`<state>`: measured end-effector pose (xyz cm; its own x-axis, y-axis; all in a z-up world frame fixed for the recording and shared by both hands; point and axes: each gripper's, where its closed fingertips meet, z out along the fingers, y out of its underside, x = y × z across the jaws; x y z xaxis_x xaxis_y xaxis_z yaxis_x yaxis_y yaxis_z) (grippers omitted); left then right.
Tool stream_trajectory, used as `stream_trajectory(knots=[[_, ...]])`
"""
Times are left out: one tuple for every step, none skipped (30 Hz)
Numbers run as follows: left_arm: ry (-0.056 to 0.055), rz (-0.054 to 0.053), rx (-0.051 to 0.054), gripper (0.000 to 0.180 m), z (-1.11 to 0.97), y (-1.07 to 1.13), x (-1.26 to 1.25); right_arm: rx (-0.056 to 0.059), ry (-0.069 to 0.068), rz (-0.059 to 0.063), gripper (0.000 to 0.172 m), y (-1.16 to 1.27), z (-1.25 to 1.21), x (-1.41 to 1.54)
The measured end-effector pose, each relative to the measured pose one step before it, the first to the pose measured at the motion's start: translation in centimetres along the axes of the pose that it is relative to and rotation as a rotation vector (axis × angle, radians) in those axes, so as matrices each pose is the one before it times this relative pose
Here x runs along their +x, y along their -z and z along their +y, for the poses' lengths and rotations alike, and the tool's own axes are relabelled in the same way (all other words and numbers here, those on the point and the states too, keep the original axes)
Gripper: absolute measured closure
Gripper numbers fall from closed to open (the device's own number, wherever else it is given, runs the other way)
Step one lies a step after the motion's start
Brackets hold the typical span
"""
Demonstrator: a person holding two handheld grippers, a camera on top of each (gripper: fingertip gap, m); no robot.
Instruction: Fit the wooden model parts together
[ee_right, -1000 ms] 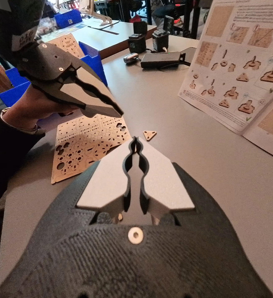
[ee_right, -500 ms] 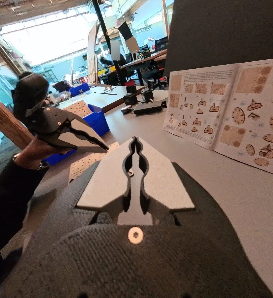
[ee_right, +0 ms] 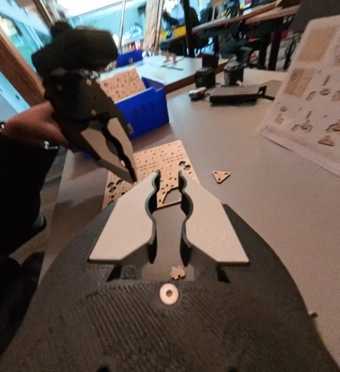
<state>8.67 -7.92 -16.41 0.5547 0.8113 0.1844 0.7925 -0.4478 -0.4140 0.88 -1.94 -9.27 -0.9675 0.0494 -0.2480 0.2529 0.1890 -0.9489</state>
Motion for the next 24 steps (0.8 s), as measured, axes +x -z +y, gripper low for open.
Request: stream_trajectory(knots=[[0.0094,-0.0029,-0.0146,0.18,0.387,-0.171,-0.344,-0.0646,0.0542,-0.0094,0.154,-0.88,1.234,-0.976],[0.0052,0.0003,-0.0081,0.18,0.243,-0.117,-0.237,-0.0532,0.0607,0.002,0.154,-0.784,0.982,-0.872],[-0.0005,0.0011,0.0001,0.18,0.076,-0.063,-0.17,-0.0428,0.0586,0.0155,0.154,-0.672,0.766,-0.663],[-0.0056,0.0012,0.009,0.18,-0.097,-0.013,-0.143,-0.0357,0.0441,0.0306,0.154,-0.549,0.615,-0.403],[-0.0081,0.0042,0.0157,0.18,-0.244,-0.013,-0.076,-0.0299,0.0246,0.0327,0.154,-0.457,0.489,-0.313],[-0.0073,0.0079,0.0177,0.18,-0.283,-0.035,-0.054,-0.0267,0.0052,0.0259,0.155,-0.407,0.444,-0.307],[-0.0032,0.0066,0.0141,0.18,-0.234,-0.103,-0.089,-0.0272,-0.0113,0.0147,0.154,-0.386,0.475,-0.327],[0.0007,0.0094,0.0064,0.18,-0.081,-0.175,-0.076,-0.0275,-0.0205,-0.0013,0.152,-0.396,0.484,-0.432],[0.0034,0.0136,-0.0034,0.18,0.074,-0.254,-0.005,-0.0265,-0.0203,-0.016,0.148,-0.415,0.463,-0.553],[0.0035,0.0129,-0.011,0.18,0.212,-0.299,-0.004,-0.0295,-0.018,-0.0142,0.146,-0.414,0.446,-0.423],[0.0019,0.0117,-0.0142,0.18,0.264,-0.332,-0.011,-0.0281,-0.0142,-0.0057,0.145,-0.396,0.371,-0.21],[0.0008,0.0124,-0.0124,0.18,0.219,-0.324,0.015,-0.0198,-0.0119,0.0004,0.144,-0.342,0.207,-0.083],[0.0017,0.0111,-0.0075,0.18,0.118,-0.27,0.005,-0.013,-0.0134,0.0057,0.144,-0.297,0.102,0.032],[0.0022,0.0082,-0.0022,0.18,0.014,-0.206,-0.033,-0.0116,-0.0153,0.0098,0.144,-0.278,0.078,0.145],[0.0011,0.0057,0.0007,0.18,-0.035,-0.136,-0.043,-0.0092,-0.0153,0.0122,0.143,-0.233,0.039,0.247],[-0.0017,0.0057,0.0037,0.18,-0.079,-0.086,0.003,-0.0057,-0.014,0.0112,0.142,-0.18,0.0,0.296],[-0.0033,0.0053,0.0069,0.18,-0.115,-0.028,0.0,-0.0028,-0.013,0.0061,0.141,-0.124,-0.028,0.268],[-0.0023,0.0048,0.0079,0.18,-0.12,0.007,-0.008,-0.0012,-0.0161,0.0026,0.141,-0.085,-0.024,0.266],[-0.0004,0.0054,0.0068,0.18,-0.079,0.022,-0.006,-0.0007,-0.0206,-0.0004,0.141,-0.054,-0.02,0.258],[0.0008,0.0051,0.0053,0.18,-0.033,0.027,-0.016,-0.0041,-0.0256,0.0028,0.14,-0.043,0.05,0.325],[0.0019,0.0032,0.0048,0.18,-0.018,0.022,-0.062,-0.0091,-0.0284,0.0091,0.14,-0.015,0.139,0.471],[0.003,0.0028,0.0037,0.18,0.003,0.016,-0.08,-0.0107,-0.028,0.0087,0.141,-0.015,0.153,0.469],[0.0035,0.004,0.0027,0.18,0.02,0.002,-0.058,-0.0068,-0.0259,0.0022,0.141,-0.01,0.08,0.365],[0.003,0.0047,0.0015,0.18,0.029,-0.012,-0.032,-0.0003,-0.0243,-0.0017,0.14,0.005,-0.052,0.318]])
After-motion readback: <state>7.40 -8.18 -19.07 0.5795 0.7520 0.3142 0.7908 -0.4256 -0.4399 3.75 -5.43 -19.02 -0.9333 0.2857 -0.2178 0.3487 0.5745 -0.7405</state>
